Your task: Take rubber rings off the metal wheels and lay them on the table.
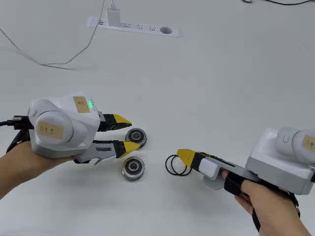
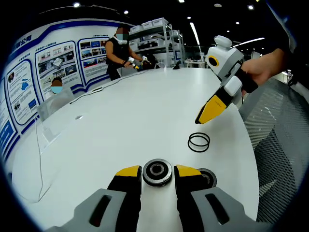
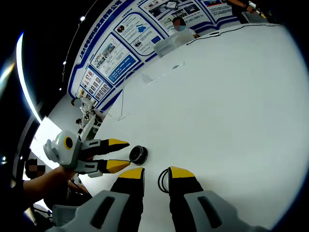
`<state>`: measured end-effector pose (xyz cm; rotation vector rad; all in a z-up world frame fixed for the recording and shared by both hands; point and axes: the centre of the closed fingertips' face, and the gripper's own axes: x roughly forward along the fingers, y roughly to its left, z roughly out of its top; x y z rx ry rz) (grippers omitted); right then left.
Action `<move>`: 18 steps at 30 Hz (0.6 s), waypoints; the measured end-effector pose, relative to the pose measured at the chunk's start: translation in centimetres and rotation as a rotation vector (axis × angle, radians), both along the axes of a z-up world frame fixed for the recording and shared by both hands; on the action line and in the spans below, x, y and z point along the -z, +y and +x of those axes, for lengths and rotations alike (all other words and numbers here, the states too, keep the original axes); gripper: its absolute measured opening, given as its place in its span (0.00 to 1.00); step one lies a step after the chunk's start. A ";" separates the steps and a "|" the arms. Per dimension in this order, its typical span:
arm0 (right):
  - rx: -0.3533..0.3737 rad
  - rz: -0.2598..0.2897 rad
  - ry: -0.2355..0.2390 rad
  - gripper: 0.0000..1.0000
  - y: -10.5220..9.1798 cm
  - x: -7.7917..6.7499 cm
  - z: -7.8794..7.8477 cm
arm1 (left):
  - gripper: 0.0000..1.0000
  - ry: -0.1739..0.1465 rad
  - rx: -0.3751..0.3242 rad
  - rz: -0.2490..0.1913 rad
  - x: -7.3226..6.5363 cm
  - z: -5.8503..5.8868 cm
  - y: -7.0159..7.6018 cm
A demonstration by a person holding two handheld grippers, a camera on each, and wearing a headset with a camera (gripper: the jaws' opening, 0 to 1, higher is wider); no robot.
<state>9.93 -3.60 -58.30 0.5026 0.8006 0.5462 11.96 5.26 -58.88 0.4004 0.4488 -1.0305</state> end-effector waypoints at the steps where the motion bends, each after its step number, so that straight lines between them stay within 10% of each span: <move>1: -0.001 -0.002 0.002 0.20 0.0 0.1 0.0 | 0.27 0.002 0.001 0.001 0.1 -0.1 0.0; 18: 0.006 0.001 0.020 0.20 -0.2 0.7 -0.3 | 0.19 0.010 -0.013 -0.002 0.5 0.6 0.2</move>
